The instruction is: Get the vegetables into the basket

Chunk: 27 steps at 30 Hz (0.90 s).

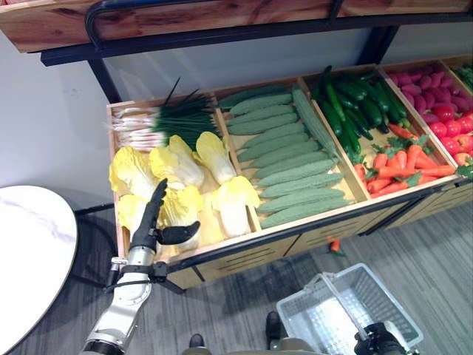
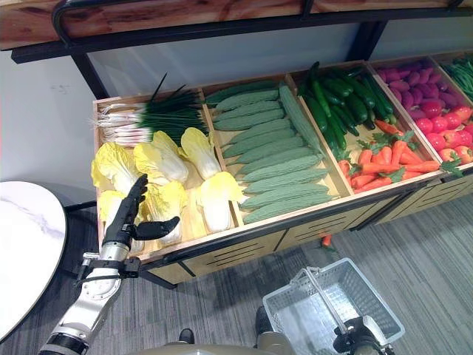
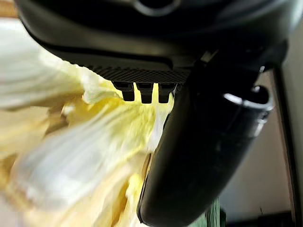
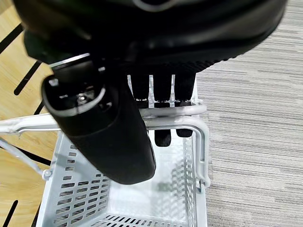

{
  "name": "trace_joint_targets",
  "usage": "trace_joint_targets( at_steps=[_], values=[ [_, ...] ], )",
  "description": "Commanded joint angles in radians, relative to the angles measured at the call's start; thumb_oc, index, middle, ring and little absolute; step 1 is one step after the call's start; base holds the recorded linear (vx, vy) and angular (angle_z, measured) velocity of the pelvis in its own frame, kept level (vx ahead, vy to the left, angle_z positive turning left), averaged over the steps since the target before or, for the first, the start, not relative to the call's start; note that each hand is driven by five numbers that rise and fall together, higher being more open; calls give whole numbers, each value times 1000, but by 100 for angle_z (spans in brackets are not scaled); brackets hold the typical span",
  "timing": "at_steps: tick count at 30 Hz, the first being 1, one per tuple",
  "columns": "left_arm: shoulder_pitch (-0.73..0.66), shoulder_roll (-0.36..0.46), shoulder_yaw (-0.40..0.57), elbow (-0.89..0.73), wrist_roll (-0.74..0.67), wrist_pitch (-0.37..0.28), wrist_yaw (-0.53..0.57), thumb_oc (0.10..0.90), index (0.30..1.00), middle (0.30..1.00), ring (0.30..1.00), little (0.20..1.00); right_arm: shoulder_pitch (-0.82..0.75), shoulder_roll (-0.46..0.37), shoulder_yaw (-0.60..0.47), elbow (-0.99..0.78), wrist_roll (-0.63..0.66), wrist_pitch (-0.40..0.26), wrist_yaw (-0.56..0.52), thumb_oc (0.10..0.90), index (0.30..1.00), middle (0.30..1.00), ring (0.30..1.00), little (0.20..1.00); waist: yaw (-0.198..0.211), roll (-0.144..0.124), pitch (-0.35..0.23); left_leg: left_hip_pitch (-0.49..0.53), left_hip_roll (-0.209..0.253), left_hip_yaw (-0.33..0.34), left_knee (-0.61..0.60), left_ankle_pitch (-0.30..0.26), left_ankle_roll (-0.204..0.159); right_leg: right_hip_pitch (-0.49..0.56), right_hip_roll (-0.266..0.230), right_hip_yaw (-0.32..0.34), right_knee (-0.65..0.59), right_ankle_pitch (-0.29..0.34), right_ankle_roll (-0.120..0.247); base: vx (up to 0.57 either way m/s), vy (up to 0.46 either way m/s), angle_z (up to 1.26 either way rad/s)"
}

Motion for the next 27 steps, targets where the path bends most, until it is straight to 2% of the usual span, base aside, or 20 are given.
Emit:
trace_joint_targets(
  at_steps=[1,7,17,27],
  values=[
    [-52,50,24,-119,-25,-70,-11,900,1000,1000,1000,1000,-46,-36,21,40,30,-13,-46,400,300,300,300,300,-4,-49,-48,-41,12,-50,1,-5,-5,30,-90,12,6,-25,105,4,-9,-3],
    [-23,31,17,-91,-24,-56,-6,900,1000,1000,1000,1000,-40,-30,17,40,32,-13,-55,400,300,300,300,300,0,-53,-46,-43,13,-54,1,-3,-3,31,-89,11,6,-26,104,0,0,0],
    [-13,-58,63,-2,48,0,133,900,1000,1000,1000,1000,-29,-5,24,41,36,-6,-87,400,300,300,300,300,12,-64,-44,-50,13,-63,1,0,-1,34,-88,-1,6,-31,102,1,-3,0],
    [-46,-65,17,108,129,95,95,900,1000,1000,1000,1000,-36,-10,35,45,29,16,-86,400,300,300,300,300,2,-61,-49,-45,14,-57,1,-3,1,35,-86,2,6,-31,102,0,0,0]
  ],
)
